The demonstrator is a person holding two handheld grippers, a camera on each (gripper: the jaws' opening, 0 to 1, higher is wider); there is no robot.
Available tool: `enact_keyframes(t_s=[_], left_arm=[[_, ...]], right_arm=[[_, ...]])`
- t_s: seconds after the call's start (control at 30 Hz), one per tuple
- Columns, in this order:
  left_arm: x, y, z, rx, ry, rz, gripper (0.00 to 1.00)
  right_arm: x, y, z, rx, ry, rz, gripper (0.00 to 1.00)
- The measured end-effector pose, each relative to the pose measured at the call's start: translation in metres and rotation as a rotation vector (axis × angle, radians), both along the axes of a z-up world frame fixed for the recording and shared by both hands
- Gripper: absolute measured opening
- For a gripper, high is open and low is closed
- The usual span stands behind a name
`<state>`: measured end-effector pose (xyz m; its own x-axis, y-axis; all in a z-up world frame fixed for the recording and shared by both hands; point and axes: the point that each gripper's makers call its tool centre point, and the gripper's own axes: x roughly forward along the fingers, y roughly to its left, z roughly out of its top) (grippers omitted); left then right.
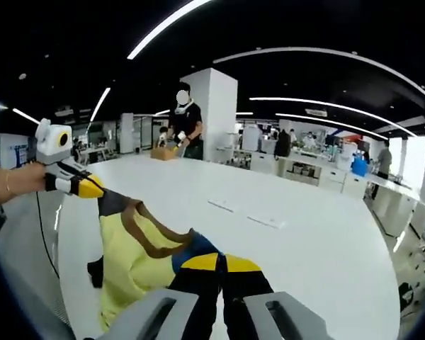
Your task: Fold the garment on the visible template until the final outline fits inside the template.
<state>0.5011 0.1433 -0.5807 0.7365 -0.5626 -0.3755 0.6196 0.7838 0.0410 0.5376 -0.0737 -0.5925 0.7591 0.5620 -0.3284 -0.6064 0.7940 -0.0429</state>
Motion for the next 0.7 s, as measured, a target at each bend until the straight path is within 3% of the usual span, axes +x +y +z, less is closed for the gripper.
enact_keyframes(t_s=[0.1, 0.23, 0.37, 0.7], left_arm=[[0.013, 0.006, 0.006, 0.034, -0.03, 0.009, 0.0], [0.025, 0.009, 0.012, 0.03, -0.05, 0.02, 0.0], [0.048, 0.015, 0.017, 0.005, -0.069, 0.059, 0.0], [0.089, 0.011, 0.012, 0.006, -0.076, 0.08, 0.0]], right_arm=[[0.006, -0.002, 0.005, -0.002, -0.012, -0.003, 0.0], [0.017, -0.004, 0.011, 0.011, -0.02, -0.022, 0.0], [0.029, -0.004, 0.015, 0.021, -0.022, -0.049, 0.0], [0.062, -0.009, 0.008, 0.03, -0.017, -0.111, 0.0]])
